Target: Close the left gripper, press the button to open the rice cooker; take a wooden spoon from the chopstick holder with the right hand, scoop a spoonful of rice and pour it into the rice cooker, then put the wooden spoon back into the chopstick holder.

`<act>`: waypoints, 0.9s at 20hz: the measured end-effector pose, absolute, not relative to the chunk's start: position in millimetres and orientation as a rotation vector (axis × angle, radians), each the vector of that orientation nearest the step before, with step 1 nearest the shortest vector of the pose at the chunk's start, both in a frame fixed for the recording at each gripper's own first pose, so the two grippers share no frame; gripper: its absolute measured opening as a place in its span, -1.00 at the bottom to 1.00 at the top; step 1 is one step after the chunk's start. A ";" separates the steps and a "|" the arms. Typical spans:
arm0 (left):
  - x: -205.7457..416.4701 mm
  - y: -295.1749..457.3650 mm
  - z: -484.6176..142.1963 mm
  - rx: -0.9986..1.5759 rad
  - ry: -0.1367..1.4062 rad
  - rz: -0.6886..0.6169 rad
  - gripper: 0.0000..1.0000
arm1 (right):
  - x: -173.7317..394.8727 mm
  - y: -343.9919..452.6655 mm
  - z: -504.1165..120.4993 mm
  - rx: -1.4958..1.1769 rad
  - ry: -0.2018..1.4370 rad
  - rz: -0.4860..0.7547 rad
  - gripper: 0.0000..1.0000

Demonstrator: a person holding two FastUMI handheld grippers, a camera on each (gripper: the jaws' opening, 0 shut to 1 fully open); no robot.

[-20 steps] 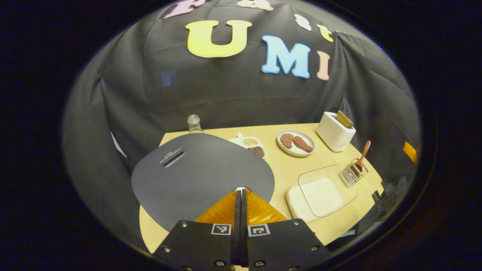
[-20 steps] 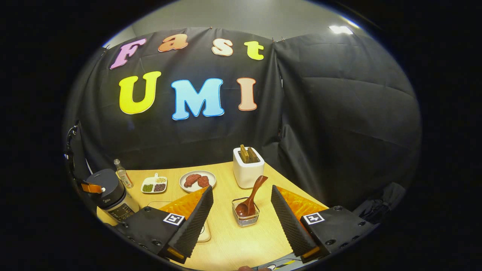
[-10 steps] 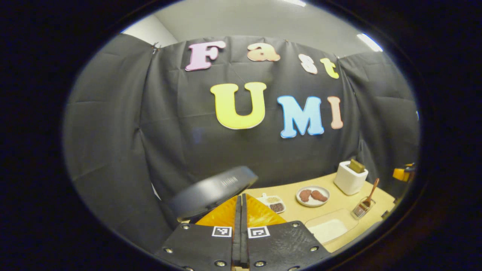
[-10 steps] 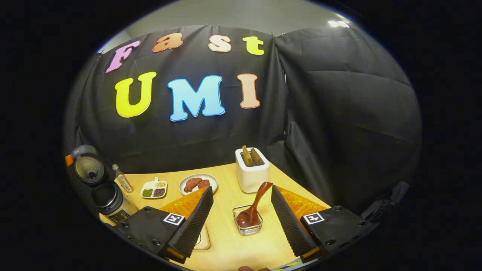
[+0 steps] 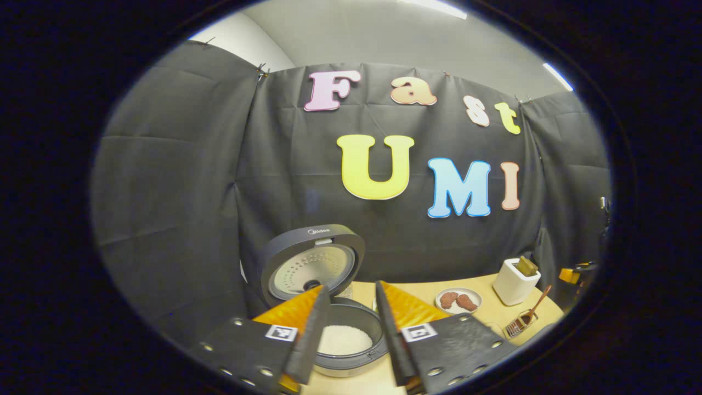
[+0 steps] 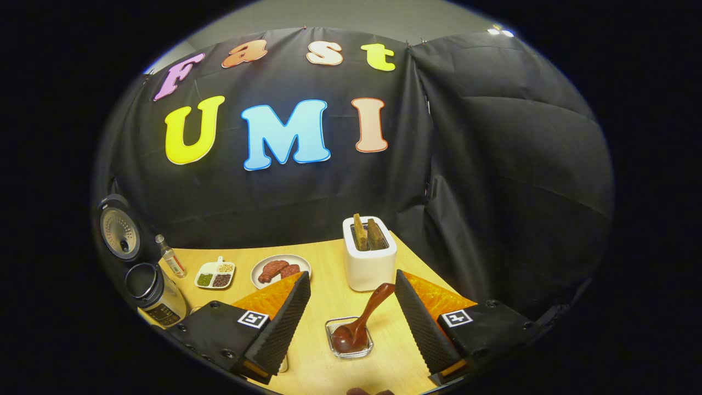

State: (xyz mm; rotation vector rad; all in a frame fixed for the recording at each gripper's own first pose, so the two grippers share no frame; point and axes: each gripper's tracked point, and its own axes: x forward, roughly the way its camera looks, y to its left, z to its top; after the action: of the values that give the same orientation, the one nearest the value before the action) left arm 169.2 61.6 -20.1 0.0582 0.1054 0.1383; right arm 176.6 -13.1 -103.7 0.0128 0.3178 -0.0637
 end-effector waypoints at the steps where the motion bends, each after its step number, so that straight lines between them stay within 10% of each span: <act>1: 167.7 56.5 -22.8 0.062 0.110 0.141 0.37 | 182.8 -21.5 -104.8 0.015 0.321 -0.071 0.96; 2: 168.0 54.6 -24.6 0.068 0.110 0.153 0.77 | 188.8 -29.4 -105.0 0.017 0.322 -0.079 0.96; 18: 157.1 1.9 -57.5 0.061 0.238 0.192 0.77 | 254.1 -53.0 -221.7 0.294 0.694 0.011 0.87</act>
State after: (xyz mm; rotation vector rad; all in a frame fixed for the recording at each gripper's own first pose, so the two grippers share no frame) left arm 157.1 1.9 -57.5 0.0608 0.2379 0.1920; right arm 254.1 -53.0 -221.7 0.2942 0.6941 0.0105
